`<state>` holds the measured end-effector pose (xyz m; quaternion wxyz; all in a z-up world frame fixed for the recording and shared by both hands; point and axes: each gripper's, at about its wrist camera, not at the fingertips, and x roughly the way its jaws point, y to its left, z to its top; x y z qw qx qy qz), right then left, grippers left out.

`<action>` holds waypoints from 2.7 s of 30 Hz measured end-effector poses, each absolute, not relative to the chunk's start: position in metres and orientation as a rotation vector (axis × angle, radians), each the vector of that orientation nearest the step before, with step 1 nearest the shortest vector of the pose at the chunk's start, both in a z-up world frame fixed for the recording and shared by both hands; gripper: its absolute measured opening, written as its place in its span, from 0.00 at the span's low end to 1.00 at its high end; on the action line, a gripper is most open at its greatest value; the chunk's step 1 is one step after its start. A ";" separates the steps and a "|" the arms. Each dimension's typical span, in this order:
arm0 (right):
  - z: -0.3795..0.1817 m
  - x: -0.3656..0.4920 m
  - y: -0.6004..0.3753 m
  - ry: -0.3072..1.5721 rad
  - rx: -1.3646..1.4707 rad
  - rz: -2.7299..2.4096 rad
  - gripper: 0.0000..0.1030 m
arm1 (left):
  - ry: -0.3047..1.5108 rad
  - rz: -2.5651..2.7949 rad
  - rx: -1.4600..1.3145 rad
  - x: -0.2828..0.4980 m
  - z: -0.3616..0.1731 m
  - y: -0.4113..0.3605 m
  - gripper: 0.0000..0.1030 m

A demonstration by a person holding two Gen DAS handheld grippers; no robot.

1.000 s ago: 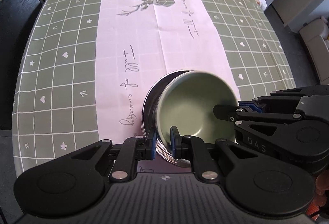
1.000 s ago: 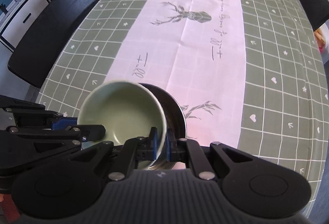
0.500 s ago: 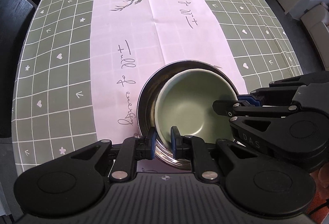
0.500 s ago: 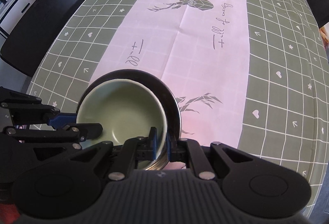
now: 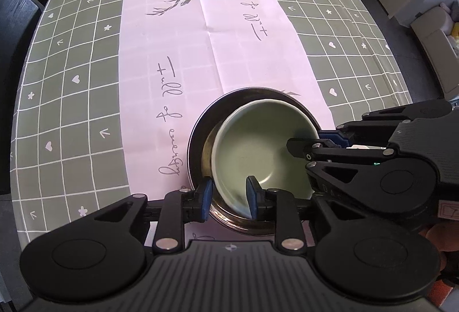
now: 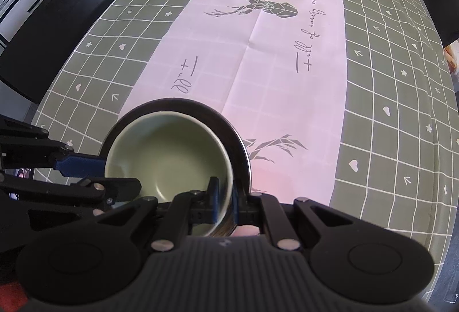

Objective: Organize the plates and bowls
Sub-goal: 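Lower the pale green bowl into the blue bowl with both grippers, then close both grippers on the rim of the stacked bowls, then lift the bowl stack with both grippers and carry it toward the leaf-pattern plate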

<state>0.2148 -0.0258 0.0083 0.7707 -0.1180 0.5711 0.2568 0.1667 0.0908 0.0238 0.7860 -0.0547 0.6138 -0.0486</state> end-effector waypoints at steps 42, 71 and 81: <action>0.004 0.200 -0.081 1.179 0.056 0.551 0.67 | 1.011 -0.105 -0.349 0.115 0.017 0.150 0.74; -0.047 0.229 -0.071 1.430 0.200 0.568 0.57 | 1.260 -0.219 -0.464 0.156 -0.040 0.148 0.75; -0.049 0.230 -0.070 1.428 0.210 0.577 0.56 | 1.192 -0.177 -0.513 0.149 -0.043 0.145 0.63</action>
